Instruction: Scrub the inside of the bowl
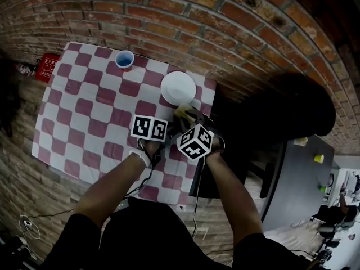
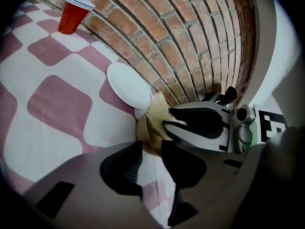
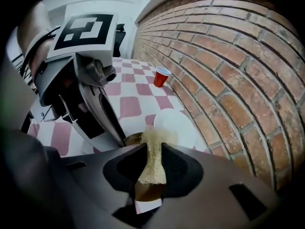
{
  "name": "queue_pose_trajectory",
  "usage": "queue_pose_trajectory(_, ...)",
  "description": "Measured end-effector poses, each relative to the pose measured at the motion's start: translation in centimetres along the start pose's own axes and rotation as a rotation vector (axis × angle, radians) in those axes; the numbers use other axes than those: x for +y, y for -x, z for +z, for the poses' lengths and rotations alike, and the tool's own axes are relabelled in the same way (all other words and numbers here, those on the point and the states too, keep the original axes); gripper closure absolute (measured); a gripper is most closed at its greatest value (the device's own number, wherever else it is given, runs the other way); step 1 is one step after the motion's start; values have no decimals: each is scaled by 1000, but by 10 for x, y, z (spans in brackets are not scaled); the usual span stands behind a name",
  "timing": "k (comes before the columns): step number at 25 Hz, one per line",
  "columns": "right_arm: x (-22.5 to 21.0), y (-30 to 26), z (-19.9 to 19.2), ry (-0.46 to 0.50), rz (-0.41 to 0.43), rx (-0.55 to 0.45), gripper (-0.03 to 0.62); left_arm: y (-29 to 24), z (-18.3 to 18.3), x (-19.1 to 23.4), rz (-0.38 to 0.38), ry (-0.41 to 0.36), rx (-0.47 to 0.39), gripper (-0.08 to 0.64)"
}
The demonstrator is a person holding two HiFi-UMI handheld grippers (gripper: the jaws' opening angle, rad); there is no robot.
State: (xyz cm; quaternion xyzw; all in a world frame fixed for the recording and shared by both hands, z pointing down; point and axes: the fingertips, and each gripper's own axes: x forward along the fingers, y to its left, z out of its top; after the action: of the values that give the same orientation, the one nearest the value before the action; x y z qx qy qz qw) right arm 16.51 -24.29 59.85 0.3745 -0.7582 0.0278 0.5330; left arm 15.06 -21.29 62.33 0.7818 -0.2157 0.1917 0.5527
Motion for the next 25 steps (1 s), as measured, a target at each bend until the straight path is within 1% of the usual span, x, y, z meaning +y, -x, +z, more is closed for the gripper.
queue_pose_trajectory(6, -5, 1, -16, 44, 0, 46, 489, -1, 5, 7, 20, 25, -9, 425)
queue_pose_trajectory(10, 2, 8, -31, 53, 32, 65, 489, -1, 6, 7, 16, 35, -13, 425)
queue_pose_trajectory(13, 12, 13, -34, 66, 62, 67, 489, -1, 9, 6, 11, 34, -23, 425)
queue_pose_trajectory(16, 19, 13, -32, 40, 88, 59, 489, -1, 9, 4, 6, 45, -36, 426)
queue_pose_trajectory(20, 18, 5, -26, -22, 95, 36, 489, 2, 10, 2, -14, 69, -67, 436)
queue_pose_trajectory(23, 12, 0, -19, -62, 86, 18, 489, 4, 9, -2, -33, 81, -74, 436)
queue_pose_trajectory(25, 7, -1, -17, -63, 69, 15, 489, 4, 7, -4, -39, 77, -69, 436)
